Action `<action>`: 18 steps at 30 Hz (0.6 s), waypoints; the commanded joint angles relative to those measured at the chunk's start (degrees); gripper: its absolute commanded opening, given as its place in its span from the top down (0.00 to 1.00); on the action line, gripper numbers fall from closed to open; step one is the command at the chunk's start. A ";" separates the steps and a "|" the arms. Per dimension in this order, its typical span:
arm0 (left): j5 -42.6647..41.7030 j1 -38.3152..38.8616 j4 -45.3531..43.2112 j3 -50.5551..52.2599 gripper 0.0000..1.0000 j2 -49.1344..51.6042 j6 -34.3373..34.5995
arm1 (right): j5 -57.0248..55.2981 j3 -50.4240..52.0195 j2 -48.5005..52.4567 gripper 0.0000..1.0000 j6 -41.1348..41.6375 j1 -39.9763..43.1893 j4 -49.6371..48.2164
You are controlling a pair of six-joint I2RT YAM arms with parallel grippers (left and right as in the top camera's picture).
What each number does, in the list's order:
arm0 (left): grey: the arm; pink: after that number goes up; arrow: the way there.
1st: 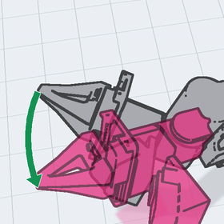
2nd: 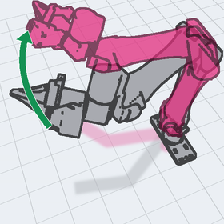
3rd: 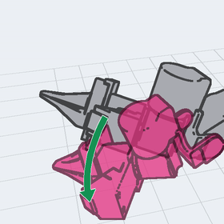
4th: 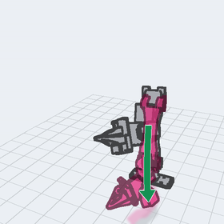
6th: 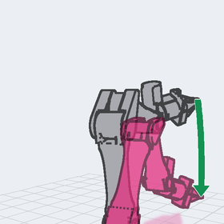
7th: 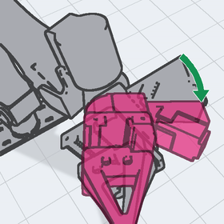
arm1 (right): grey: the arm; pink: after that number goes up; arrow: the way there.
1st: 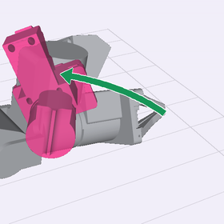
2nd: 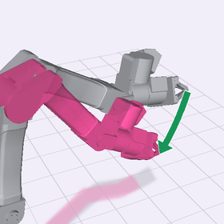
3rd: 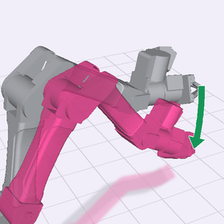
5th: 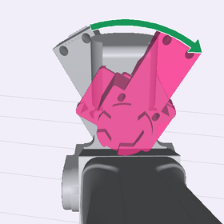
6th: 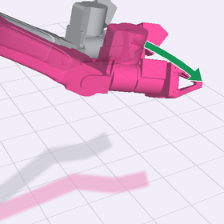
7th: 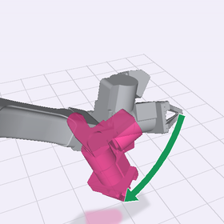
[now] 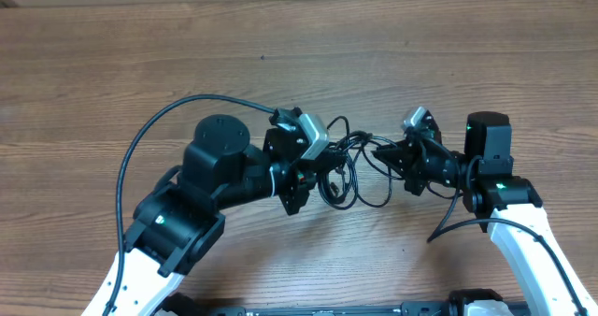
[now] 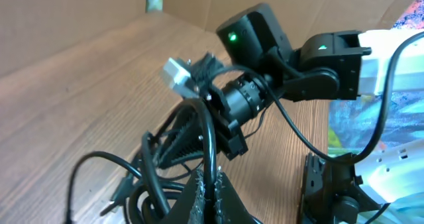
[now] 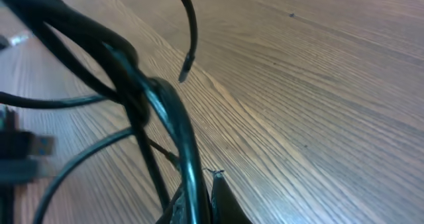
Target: Untangle cables
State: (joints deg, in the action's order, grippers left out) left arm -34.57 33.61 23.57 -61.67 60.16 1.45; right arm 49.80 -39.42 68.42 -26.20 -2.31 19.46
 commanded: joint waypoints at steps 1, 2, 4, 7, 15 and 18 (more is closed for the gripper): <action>-1.49 -0.20 0.48 -1.90 0.96 1.97 2.73 | 0.46 -1.09 0.07 0.96 12.41 -0.20 -2.19; -1.49 -0.20 0.87 -1.90 0.96 2.38 2.91 | -0.90 -1.09 0.07 0.96 16.28 -0.20 -3.17; -1.49 -0.17 1.99 -1.90 0.96 2.91 2.91 | -3.21 -1.09 0.07 0.96 21.62 -0.20 -4.72; -1.51 -0.17 5.70 -1.90 0.96 3.65 3.72 | -7.23 -1.14 0.07 0.96 30.71 -0.20 -8.24; -2.47 -0.20 12.61 -1.90 0.96 3.80 4.83 | -19.02 -1.14 0.07 0.96 47.63 -0.20 -10.86; -2.56 -0.17 14.40 -1.90 0.96 3.82 4.83 | -22.47 -1.14 0.07 0.96 53.51 -0.20 -10.95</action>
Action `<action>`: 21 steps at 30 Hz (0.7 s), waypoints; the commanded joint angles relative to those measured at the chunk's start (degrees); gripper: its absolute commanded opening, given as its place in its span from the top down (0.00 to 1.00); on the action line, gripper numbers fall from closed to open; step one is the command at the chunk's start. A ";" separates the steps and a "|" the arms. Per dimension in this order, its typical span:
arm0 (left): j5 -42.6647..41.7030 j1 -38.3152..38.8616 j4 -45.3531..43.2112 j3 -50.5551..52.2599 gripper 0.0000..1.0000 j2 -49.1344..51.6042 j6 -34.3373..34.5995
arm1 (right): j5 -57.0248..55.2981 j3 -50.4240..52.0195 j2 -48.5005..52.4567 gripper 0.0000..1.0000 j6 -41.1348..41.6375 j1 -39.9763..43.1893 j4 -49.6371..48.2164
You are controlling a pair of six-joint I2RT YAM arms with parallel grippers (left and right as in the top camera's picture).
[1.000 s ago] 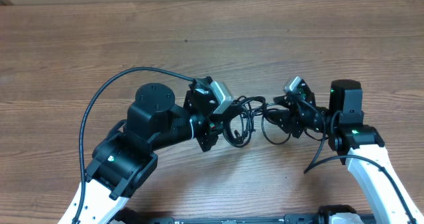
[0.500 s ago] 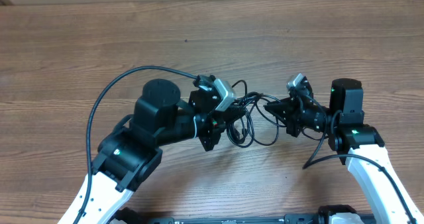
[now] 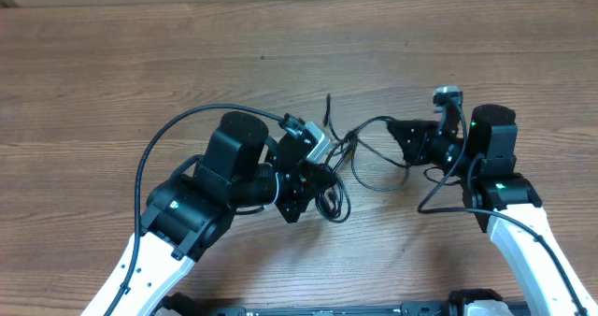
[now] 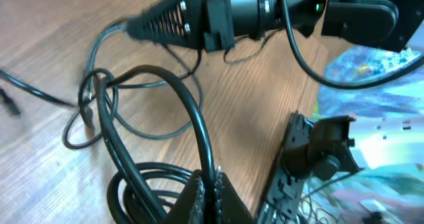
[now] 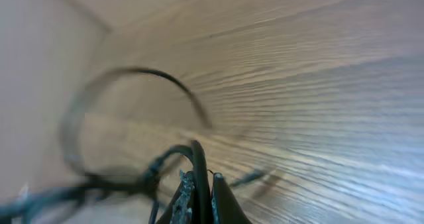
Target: Untangle cables
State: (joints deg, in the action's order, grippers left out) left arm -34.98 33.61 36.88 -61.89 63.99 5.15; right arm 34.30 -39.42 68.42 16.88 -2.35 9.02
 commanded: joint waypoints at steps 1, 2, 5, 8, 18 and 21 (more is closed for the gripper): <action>-2.10 -0.20 1.92 -1.68 0.96 0.02 1.09 | -7.41 -1.11 0.07 0.96 12.15 -0.15 -0.83; -2.10 -0.17 2.58 -1.68 0.96 0.04 1.09 | -7.52 -1.11 0.07 0.96 13.62 -0.15 -1.29; -2.08 -0.20 4.52 -1.68 0.96 0.07 1.07 | -7.74 -1.11 0.07 0.96 16.46 -0.15 -2.54; -2.10 -0.20 5.86 -1.68 0.96 0.09 1.09 | -8.28 -1.11 0.07 0.96 18.08 -0.15 -3.17; -2.05 -0.20 6.29 -1.68 0.96 0.09 -0.09 | -10.27 -1.11 0.07 0.41 19.08 -0.15 -0.46; -1.92 -0.20 5.62 -1.68 0.96 0.07 -0.76 | -10.27 -1.11 0.07 0.00 18.67 -0.15 2.40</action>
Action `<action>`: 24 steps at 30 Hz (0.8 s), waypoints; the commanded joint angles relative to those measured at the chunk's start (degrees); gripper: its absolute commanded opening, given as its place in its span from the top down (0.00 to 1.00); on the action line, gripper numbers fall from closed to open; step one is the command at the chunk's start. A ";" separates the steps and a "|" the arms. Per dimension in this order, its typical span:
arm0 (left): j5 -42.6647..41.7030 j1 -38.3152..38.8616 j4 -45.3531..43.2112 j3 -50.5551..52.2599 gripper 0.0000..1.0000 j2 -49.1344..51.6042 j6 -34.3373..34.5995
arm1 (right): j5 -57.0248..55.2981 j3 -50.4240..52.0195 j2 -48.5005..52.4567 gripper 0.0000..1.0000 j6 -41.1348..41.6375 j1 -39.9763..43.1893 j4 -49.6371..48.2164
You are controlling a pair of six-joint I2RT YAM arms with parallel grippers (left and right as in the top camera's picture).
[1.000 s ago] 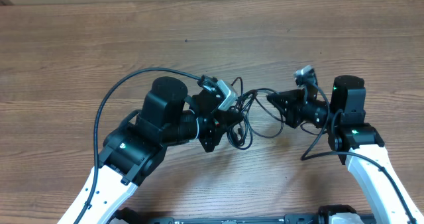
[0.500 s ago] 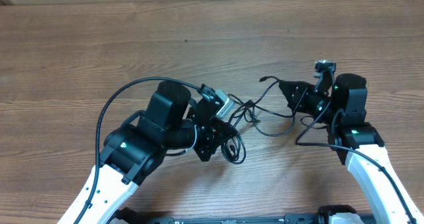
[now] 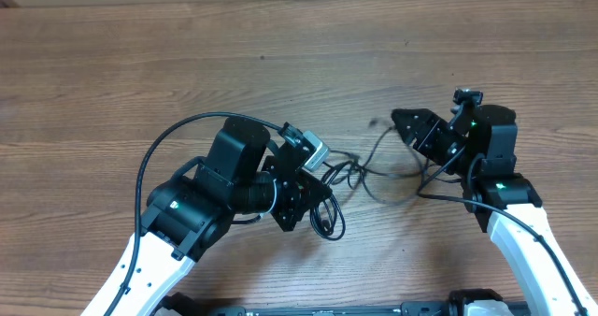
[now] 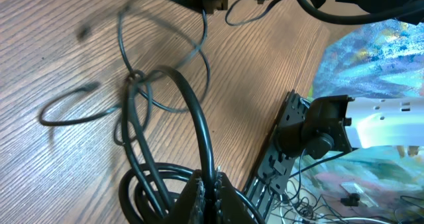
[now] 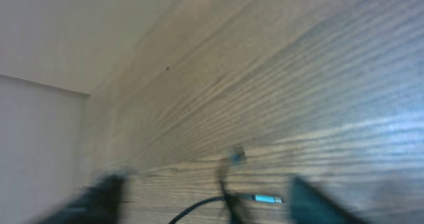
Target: Untangle cables
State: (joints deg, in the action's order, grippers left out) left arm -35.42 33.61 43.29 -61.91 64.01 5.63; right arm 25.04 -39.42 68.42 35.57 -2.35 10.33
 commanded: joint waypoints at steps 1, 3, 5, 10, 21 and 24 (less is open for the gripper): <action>-1.49 -0.20 -1.29 -1.66 0.96 0.04 -1.51 | -1.01 -1.11 0.07 0.00 0.00 -0.15 1.46; -1.49 -0.20 -2.43 -1.68 0.96 0.00 -1.88 | -1.01 -1.11 0.07 0.00 0.00 -0.15 1.62; -1.51 -0.22 -4.09 -1.68 0.95 -0.07 -1.86 | -0.96 -1.11 0.07 0.00 0.00 -0.15 1.57; -1.53 -0.22 -7.37 -1.68 0.96 -0.46 -1.79 | -0.98 -1.11 0.07 0.00 0.00 -0.15 1.57; -1.42 -0.22 -13.99 -1.70 0.96 -3.28 -1.84 | 12.59 -1.11 -0.07 0.00 -7.61 -0.15 -4.24; -1.20 -0.22 -14.03 -1.70 0.96 -3.74 -1.81 | 17.59 -1.14 -0.44 0.00 -7.67 -0.15 -8.13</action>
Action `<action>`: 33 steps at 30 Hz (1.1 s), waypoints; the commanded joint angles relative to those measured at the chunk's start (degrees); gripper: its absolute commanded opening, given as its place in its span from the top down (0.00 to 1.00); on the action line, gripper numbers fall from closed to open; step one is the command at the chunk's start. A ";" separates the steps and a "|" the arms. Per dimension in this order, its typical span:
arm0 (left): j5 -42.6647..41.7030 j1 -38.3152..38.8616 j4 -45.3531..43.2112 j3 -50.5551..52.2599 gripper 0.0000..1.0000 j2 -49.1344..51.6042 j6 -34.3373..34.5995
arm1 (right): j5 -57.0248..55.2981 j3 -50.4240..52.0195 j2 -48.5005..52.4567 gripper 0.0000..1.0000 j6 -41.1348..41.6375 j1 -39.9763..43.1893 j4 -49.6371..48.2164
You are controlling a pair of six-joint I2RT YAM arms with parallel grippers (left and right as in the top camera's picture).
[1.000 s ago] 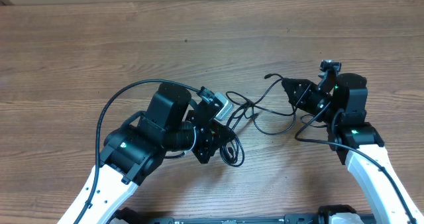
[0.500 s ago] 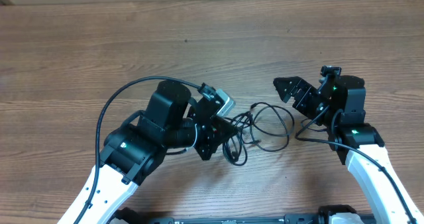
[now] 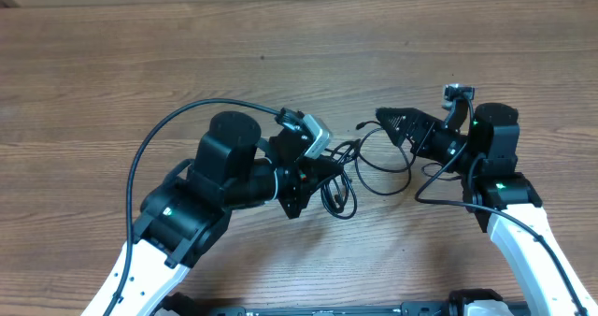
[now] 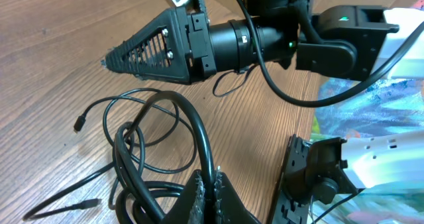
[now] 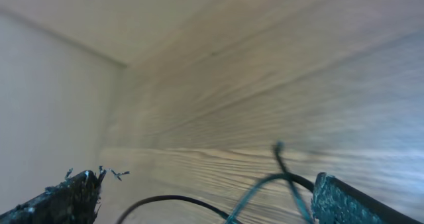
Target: Untangle cables
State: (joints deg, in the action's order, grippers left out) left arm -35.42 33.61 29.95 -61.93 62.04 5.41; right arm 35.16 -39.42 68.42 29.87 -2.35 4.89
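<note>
A thick black cable point(image 4: 192, 128) arches up from its coils point(image 3: 334, 196), and my left gripper point(image 4: 211, 179) is shut on it; in the overhead view the left gripper point(image 3: 316, 174) sits at the tangle's left side. A thin black cable point(image 3: 381, 163) loops on the wood to the right, still threaded through the thick one. My right gripper point(image 3: 381, 119) points left just above that loop. In its own view the right gripper point(image 5: 209, 197) is open, fingers point(image 5: 341, 199) wide apart, with the thin cable point(image 5: 265, 183) blurred between them, untouched.
Wooden table point(image 3: 112, 64) all round, with a cardboard wall along the far edge. The left arm's own black lead point(image 3: 177, 120) arcs over the table on the left. A metal stand point(image 4: 311, 177) and clutter lie past the near edge.
My right gripper, still open, has swung a little left and now points over the thin loop. My left gripper has shifted up and right with the thick cable. The thin cable lies differently.
Both grippers were shut on cables close together in the tangle. Then the right one stood farther right, still shut on the thin cable, the tangle stretched. Then it was open and the thin cable lay loose. The left has held the thick cable throughout.
</note>
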 commanded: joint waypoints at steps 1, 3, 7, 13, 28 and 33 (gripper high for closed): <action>-1.22 -0.22 -0.72 -1.68 0.96 -1.79 -1.57 | 9.49 -1.14 -0.55 0.00 -2.84 -0.15 -3.93; -1.25 -0.22 -1.03 -1.68 0.96 -1.81 -1.55 | 13.29 -1.14 -0.85 0.00 -5.14 -0.15 -6.23; -1.22 -0.22 -2.80 -1.68 0.96 -1.84 -1.53 | 15.56 -1.14 -1.92 0.00 -5.99 -0.15 -7.87; 4.81 -0.24 -4.79 -1.68 0.96 -1.84 -1.33 | 17.00 -1.14 -4.46 0.04 -5.97 0.15 -7.85; 12.48 -0.24 -12.02 -1.68 0.96 -1.84 6.73 | 30.53 -1.14 -7.52 0.11 0.44 2.73 -7.82; 10.80 -0.20 -15.56 -1.68 0.96 -1.79 7.72 | 30.51 -1.14 -7.50 0.14 8.48 2.73 -7.85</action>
State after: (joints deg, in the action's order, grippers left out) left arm -23.53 33.61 15.90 -61.95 61.34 11.16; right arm 64.51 -39.42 61.67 31.68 0.14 -2.55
